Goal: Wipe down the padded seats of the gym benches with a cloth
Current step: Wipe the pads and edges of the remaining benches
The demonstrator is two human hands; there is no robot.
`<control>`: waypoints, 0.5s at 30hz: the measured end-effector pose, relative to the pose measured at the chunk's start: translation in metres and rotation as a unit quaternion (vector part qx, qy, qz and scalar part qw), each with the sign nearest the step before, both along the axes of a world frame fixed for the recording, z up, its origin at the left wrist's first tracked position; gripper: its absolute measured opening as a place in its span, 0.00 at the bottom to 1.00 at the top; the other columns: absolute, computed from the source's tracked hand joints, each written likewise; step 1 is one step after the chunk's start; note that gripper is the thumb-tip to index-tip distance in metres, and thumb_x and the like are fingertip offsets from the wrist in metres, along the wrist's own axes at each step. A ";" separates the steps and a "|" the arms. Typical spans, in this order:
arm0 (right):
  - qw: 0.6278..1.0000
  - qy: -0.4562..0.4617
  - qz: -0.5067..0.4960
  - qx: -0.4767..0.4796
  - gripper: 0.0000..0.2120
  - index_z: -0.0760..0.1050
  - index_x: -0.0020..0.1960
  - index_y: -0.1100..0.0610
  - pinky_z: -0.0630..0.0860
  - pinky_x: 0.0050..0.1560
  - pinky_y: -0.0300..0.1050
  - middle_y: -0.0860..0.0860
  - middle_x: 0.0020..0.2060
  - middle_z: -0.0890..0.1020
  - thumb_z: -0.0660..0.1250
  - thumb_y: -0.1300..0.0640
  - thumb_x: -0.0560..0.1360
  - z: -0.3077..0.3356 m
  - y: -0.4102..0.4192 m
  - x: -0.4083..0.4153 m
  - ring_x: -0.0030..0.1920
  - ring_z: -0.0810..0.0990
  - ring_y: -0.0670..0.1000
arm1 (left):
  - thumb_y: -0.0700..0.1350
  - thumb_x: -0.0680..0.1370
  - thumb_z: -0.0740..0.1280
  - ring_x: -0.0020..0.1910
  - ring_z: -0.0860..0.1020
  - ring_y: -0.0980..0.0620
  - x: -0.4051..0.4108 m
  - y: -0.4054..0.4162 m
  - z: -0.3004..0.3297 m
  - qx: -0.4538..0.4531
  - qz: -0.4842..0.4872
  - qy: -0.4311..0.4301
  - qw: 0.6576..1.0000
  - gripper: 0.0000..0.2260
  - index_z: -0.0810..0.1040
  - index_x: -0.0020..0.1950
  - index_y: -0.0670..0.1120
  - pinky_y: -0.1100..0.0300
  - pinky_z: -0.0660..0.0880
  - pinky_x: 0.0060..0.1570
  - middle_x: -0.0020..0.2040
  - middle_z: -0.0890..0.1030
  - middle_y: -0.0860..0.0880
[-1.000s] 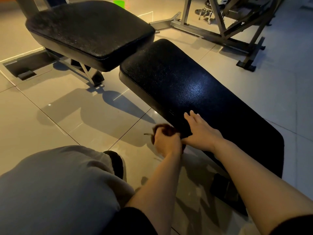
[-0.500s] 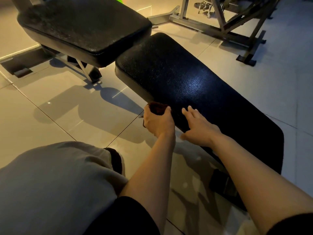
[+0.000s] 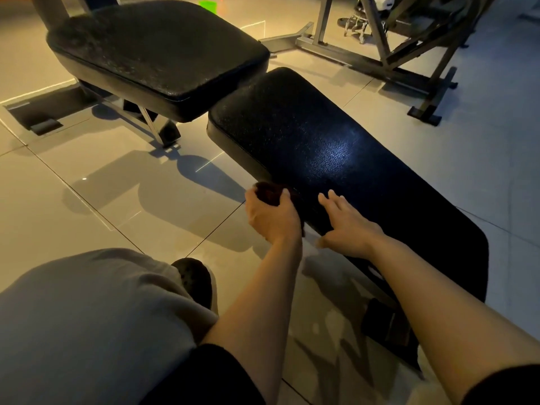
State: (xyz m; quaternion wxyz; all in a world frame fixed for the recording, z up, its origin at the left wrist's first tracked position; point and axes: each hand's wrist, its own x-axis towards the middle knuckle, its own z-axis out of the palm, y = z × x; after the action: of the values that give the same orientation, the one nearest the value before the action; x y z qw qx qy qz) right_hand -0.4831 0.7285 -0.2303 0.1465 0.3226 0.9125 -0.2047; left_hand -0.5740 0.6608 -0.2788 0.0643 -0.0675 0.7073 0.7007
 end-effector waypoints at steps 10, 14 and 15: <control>0.998 0.048 0.018 -0.029 0.43 0.47 0.79 0.44 0.57 0.73 0.55 0.42 0.78 0.45 0.70 0.55 0.73 0.003 0.009 0.011 0.78 0.45 0.46 | 0.40 0.71 0.73 0.54 0.78 0.48 0.040 -0.007 -0.008 -0.016 -0.153 -0.037 0.987 0.14 0.75 0.53 0.51 0.51 0.78 0.54 0.50 0.78 0.50; 0.980 0.143 -0.066 -0.122 0.32 0.63 0.75 0.48 0.58 0.72 0.47 0.44 0.76 0.59 0.70 0.61 0.75 0.006 0.020 0.033 0.74 0.61 0.48 | 0.41 0.74 0.71 0.57 0.75 0.46 0.018 -0.004 0.005 0.061 -0.041 -0.029 0.997 0.15 0.73 0.56 0.53 0.46 0.77 0.58 0.54 0.75 0.51; 0.981 0.143 -0.073 -0.112 0.29 0.65 0.74 0.49 0.58 0.73 0.47 0.45 0.76 0.61 0.69 0.61 0.76 0.004 0.022 0.040 0.74 0.61 0.49 | 0.41 0.74 0.71 0.59 0.74 0.46 0.015 -0.001 0.006 0.064 -0.038 -0.035 0.997 0.16 0.73 0.59 0.51 0.46 0.76 0.59 0.57 0.74 0.50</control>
State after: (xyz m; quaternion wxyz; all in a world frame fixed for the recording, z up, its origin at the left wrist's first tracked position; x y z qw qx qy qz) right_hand -0.4428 0.7510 -0.2260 0.0342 0.3370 0.8695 -0.3594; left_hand -0.5592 0.6596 -0.2725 0.1198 -0.0611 0.6601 0.7390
